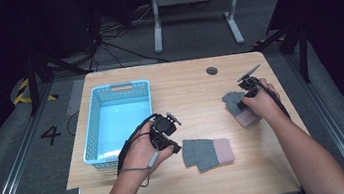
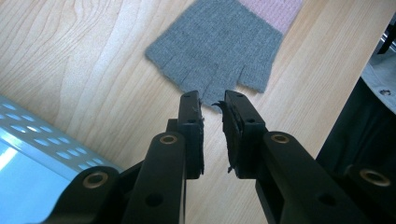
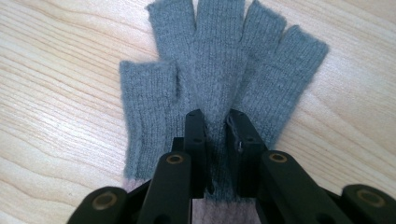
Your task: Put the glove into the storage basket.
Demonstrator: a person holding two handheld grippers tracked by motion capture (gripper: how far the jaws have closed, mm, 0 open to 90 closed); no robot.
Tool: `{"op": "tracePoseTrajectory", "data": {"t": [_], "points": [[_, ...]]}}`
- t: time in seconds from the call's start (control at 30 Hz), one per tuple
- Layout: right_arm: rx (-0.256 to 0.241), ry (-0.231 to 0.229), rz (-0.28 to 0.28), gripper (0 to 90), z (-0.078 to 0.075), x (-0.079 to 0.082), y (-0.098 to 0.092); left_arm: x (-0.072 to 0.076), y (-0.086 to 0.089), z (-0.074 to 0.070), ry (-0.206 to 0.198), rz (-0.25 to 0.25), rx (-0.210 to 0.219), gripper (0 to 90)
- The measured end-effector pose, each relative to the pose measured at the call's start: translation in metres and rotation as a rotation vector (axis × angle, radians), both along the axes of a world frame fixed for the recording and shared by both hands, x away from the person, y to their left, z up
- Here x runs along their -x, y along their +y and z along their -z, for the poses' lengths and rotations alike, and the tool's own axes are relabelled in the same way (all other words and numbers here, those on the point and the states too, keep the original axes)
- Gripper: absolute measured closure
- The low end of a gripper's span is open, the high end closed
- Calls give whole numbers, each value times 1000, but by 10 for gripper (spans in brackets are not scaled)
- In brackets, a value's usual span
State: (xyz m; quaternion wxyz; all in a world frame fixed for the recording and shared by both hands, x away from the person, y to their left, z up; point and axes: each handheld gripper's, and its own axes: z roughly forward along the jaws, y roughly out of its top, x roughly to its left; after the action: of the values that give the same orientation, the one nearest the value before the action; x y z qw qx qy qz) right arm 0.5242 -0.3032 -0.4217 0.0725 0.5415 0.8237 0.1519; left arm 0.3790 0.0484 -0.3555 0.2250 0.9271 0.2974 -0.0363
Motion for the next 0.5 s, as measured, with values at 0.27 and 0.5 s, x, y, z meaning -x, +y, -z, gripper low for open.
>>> {"op": "tracePoseTrajectory", "data": {"t": [0.27,0.5], "points": [[-49,-15,-12,810,-11,4,-8,0,2,-1,1,-12,12,778],[-78,-62,-48,809,-35,16,-12,1,1,-2,-1,-8,9,778]]}}
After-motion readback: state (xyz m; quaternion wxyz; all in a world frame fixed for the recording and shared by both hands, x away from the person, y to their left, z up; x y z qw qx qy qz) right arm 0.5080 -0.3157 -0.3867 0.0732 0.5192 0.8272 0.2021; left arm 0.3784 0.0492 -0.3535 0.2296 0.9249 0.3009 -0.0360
